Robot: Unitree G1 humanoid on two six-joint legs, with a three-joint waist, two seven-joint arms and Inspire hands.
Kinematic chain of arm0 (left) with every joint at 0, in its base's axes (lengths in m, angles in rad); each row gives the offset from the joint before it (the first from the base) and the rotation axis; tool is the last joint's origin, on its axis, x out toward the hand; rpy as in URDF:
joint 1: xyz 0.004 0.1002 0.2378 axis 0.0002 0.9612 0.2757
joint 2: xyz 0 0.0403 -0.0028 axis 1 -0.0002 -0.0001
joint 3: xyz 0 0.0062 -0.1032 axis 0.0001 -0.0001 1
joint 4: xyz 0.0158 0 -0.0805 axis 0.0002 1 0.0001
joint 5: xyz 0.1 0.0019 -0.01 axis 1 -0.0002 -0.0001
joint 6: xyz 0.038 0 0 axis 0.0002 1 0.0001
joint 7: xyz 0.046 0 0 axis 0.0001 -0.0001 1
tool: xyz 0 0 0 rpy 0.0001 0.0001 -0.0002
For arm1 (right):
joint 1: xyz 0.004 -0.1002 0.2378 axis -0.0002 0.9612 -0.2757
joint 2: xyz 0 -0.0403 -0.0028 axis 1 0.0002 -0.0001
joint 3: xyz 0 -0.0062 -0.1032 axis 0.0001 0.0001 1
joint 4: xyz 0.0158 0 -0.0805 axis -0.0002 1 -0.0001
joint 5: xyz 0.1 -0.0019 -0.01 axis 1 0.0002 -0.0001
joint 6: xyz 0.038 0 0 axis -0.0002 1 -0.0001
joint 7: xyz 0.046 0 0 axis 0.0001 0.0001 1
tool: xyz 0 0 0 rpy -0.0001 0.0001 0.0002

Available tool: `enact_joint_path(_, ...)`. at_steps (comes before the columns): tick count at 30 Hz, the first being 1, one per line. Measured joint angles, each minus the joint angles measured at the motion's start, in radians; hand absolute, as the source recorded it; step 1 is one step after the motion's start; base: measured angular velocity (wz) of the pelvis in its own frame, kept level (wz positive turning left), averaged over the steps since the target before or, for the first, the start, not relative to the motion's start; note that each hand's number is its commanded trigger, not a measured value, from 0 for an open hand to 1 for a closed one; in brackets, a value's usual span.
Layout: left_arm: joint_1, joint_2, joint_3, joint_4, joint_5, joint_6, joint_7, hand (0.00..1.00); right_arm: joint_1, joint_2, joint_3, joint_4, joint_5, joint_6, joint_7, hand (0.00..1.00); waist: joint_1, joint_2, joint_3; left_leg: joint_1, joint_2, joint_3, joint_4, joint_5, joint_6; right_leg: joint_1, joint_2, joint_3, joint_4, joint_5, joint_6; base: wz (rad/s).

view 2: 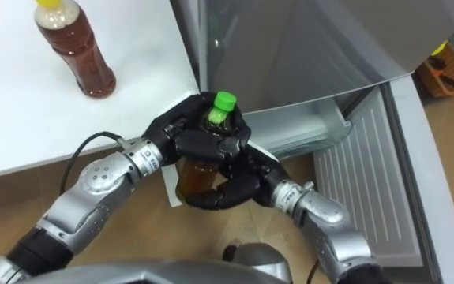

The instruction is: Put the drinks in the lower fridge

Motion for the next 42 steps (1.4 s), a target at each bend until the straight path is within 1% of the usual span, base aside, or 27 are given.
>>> enact_joint_path(6, 0.000, 0.001, 0.002, 0.000, 0.000, 0.000, -0.021, 1.00, 0.001, -0.006, 0.007, 0.003, 0.022, 0.000, 0.020, 0.01, 0.003, 0.002, -0.0005, -0.003, -0.002, -0.002, 0.008, 0.000, 0.000, -0.007, -0.003, 0.000, 0.018, -0.001, -0.001, 0.00)
enact_joint_path(7, 0.000, 0.001, 0.002, 0.000, 0.000, 0.000, -0.024, 1.00, 0.001, -0.006, 0.006, 0.004, 0.022, 0.000, 0.023, 0.29, 0.003, 0.002, -0.0004, -0.002, -0.002, -0.002, 0.009, 0.000, 0.000, -0.007, -0.004, 0.000, 0.021, -0.001, -0.001, 0.00)
enact_joint_path(8, 0.000, 0.001, 0.002, 0.000, 0.000, 0.000, -0.025, 1.00, 0.001, -0.006, 0.006, 0.005, 0.022, 0.000, 0.024, 0.45, 0.003, 0.002, -0.0004, -0.001, -0.002, -0.002, 0.010, 0.000, 0.000, -0.007, -0.005, 0.000, 0.022, -0.001, -0.002, 0.00)
enact_joint_path(9, 0.000, 0.001, 0.003, 0.000, 0.000, 0.000, -0.027, 1.00, 0.001, -0.006, 0.006, 0.005, 0.022, 0.000, 0.024, 0.51, 0.002, 0.001, -0.0005, 0.000, -0.003, -0.002, 0.011, 0.000, 0.000, -0.007, -0.006, 0.000, 0.026, -0.003, -0.001, 0.00)
enact_joint_path(11, 0.000, 0.001, 0.004, 0.000, 0.001, 0.000, -0.028, 1.00, 0.001, -0.006, 0.007, 0.005, 0.022, 0.000, 0.025, 0.60, 0.004, 0.001, -0.0006, 0.000, -0.004, -0.001, 0.013, 0.000, 0.000, -0.007, -0.008, 0.001, 0.027, -0.004, -0.001, 0.00)
enact_joint_path(12, 0.000, 0.002, 0.003, 0.000, 0.001, 0.000, -0.029, 1.00, 0.003, -0.006, 0.007, 0.005, 0.025, 0.000, 0.024, 0.79, 0.009, 0.001, -0.0007, 0.000, -0.005, -0.001, 0.013, 0.000, 0.000, -0.007, -0.009, 0.000, 0.027, -0.004, 0.000, 0.00)
enact_joint_path(13, 0.000, 0.002, 0.003, -0.001, 0.000, 0.000, -0.033, 1.00, 0.005, -0.006, 0.007, 0.005, 0.030, 0.001, 0.024, 0.96, 0.012, 0.001, -0.0009, 0.000, -0.005, -0.001, 0.013, 0.000, 0.001, -0.008, -0.010, 0.000, 0.027, -0.004, 0.000, 0.00)
enact_joint_path(14, 0.000, 0.002, 0.003, -0.002, 0.000, 0.000, -0.035, 1.00, 0.005, -0.006, 0.007, 0.005, 0.035, 0.002, 0.024, 1.00, 0.013, 0.000, -0.0010, -0.001, -0.006, -0.001, 0.013, 0.000, 0.001, -0.009, -0.010, 0.001, 0.028, -0.004, 0.000, 0.00)
enact_joint_path(16, 0.000, 0.002, 0.003, -0.003, 0.000, 0.000, -0.046, 1.00, 0.007, -0.006, 0.007, 0.005, 0.055, 0.012, 0.025, 1.00, 0.018, -0.002, -0.0027, -0.002, -0.007, -0.001, 0.012, 0.000, 0.001, -0.010, -0.011, 0.000, 0.028, -0.005, 0.002, 0.00)
enact_joint_path(18, 0.000, 0.002, 0.001, -0.007, -0.011, 0.000, -0.061, 1.00, 0.007, -0.006, 0.003, 0.008, 0.056, 0.012, 0.022, 1.00, 0.022, -0.005, -0.0044, -0.004, -0.008, -0.001, 0.012, 0.001, 0.001, -0.012, -0.013, -0.001, 0.028, -0.006, 0.003, 0.02)
enact_joint_path(20, 0.000, 0.000, -0.004, -0.012, -0.013, 0.001, -0.075, 1.00, 0.006, -0.006, 0.004, 0.012, 0.056, 0.011, 0.022, 1.00, 0.024, -0.009, -0.0074, -0.008, -0.010, -0.001, 0.013, 0.001, 0.001, -0.014, -0.015, -0.002, 0.028, -0.006, 0.004, 0.03)
enact_joint_path(22, 0.000, 0.000, -0.003, -0.012, -0.031, 0.011, -0.075, 1.00, 0.005, -0.007, 0.014, 0.013, 0.056, 0.010, 0.022, 1.00, 0.024, -0.017, -0.0126, -0.013, -0.011, 0.000, 0.017, 0.001, 0.001, -0.015, -0.017, -0.005, 0.027, -0.007, 0.004, 0.00)
enact_joint_path(24, 0.000, -0.001, -0.007, -0.014, -0.031, 0.011, -0.076, 1.00, 0.000, -0.004, 0.014, 0.025, 0.056, 0.010, 0.020, 1.00, 0.023, -0.020, -0.0146, -0.013, -0.011, 0.002, 0.019, 0.001, 0.001, -0.015, -0.018, -0.004, 0.027, -0.007, 0.004, 0.00)
enact_joint_path(26, 0.000, -0.001, -0.008, -0.014, -0.033, 0.011, -0.076, 1.00, -0.001, -0.001, 0.014, 0.031, 0.058, 0.010, 0.020, 1.00, 0.023, -0.019, -0.0147, -0.013, -0.011, 0.002, 0.019, 0.001, 0.001, -0.014, -0.018, -0.005, 0.028, -0.007, 0.004, 0.00)
enact_joint_path(30, 0.000, -0.006, -0.012, -0.014, -0.033, 0.015, -0.076, 1.00, -0.002, 0.004, 0.013, 0.037, 0.058, 0.010, 0.020, 1.00, 0.023, -0.011, -0.0130, -0.013, -0.012, 0.002, 0.020, 0.001, 0.001, -0.012, -0.019, -0.008, 0.027, -0.007, 0.004, 0.00)
enact_joint_path(32, 0.000, -0.008, -0.017, -0.014, -0.031, 0.015, -0.076, 1.00, -0.001, 0.006, 0.014, 0.037, 0.058, 0.010, 0.021, 1.00, 0.023, -0.005, -0.0111, -0.013, -0.012, 0.003, 0.020, 0.001, 0.001, -0.012, -0.019, -0.008, 0.027, -0.007, 0.005, 0.00)
enact_joint_path(33, 0.000, -0.009, -0.018, -0.014, -0.031, 0.016, -0.076, 1.00, -0.001, 0.007, 0.014, 0.037, 0.058, 0.010, 0.023, 1.00, 0.023, 0.001, -0.0077, -0.013, -0.013, 0.003, 0.019, 0.001, 0.001, -0.012, -0.020, -0.008, 0.027, -0.007, 0.005, 0.00)
enact_joint_path(34, 0.000, -0.011, -0.018, -0.014, -0.031, 0.016, -0.076, 0.97, -0.001, 0.011, 0.014, 0.036, 0.058, 0.010, 0.023, 1.00, 0.021, 0.008, -0.0033, -0.013, -0.013, 0.004, 0.018, 0.001, 0.001, -0.012, -0.020, -0.009, 0.026, -0.008, 0.006, 0.00)
enact_joint_path(35, 0.000, -0.012, -0.019, -0.014, -0.031, 0.016, -0.076, 0.75, -0.001, 0.011, 0.014, 0.036, 0.059, 0.010, 0.023, 1.00, 0.019, 0.012, -0.0015, -0.013, -0.013, 0.004, 0.016, 0.000, 0.002, -0.012, -0.020, -0.010, 0.026, -0.008, 0.007, 0.07)
enact_joint_path(36, 0.000, -0.014, -0.020, -0.014, -0.029, 0.017, -0.076, 0.62, 0.000, 0.012, 0.014, 0.036, 0.061, 0.010, 0.023, 1.00, 0.018, 0.019, -0.0010, -0.015, -0.013, 0.004, 0.008, 0.000, 0.002, -0.015, -0.020, -0.011, 0.026, -0.009, 0.009, 0.04)
enact_joint_path(37, 0.000, -0.016, -0.020, -0.014, -0.029, 0.018, -0.076, 0.45, 0.000, 0.012, 0.014, 0.036, 0.062, 0.010, 0.023, 1.00, 0.018, 0.023, -0.0022, -0.017, -0.013, 0.004, 0.000, 0.001, 0.004, -0.021, -0.019, -0.011, 0.028, -0.010, 0.009, 0.00)
enact_joint_path(38, 0.000, -0.017, -0.019, -0.014, -0.029, 0.018, -0.076, 0.00, 0.000, 0.013, 0.013, 0.036, 0.062, 0.010, 0.023, 1.00, 0.019, 0.025, -0.0029, -0.018, -0.013, 0.004, 0.001, 0.002, 0.005, -0.024, -0.019, -0.011, 0.028, -0.009, 0.008, 0.00)
enact_joint_path(42, 0.000, -0.019, -0.020, -0.014, -0.029, 0.018, -0.077, 0.00, -0.001, 0.013, 0.014, 0.037, 0.062, 0.010, 0.024, 1.00, 0.019, 0.024, -0.0035, -0.018, -0.013, 0.008, 0.004, 0.003, 0.006, -0.024, -0.021, -0.013, 0.028, -0.009, 0.008, -0.02)
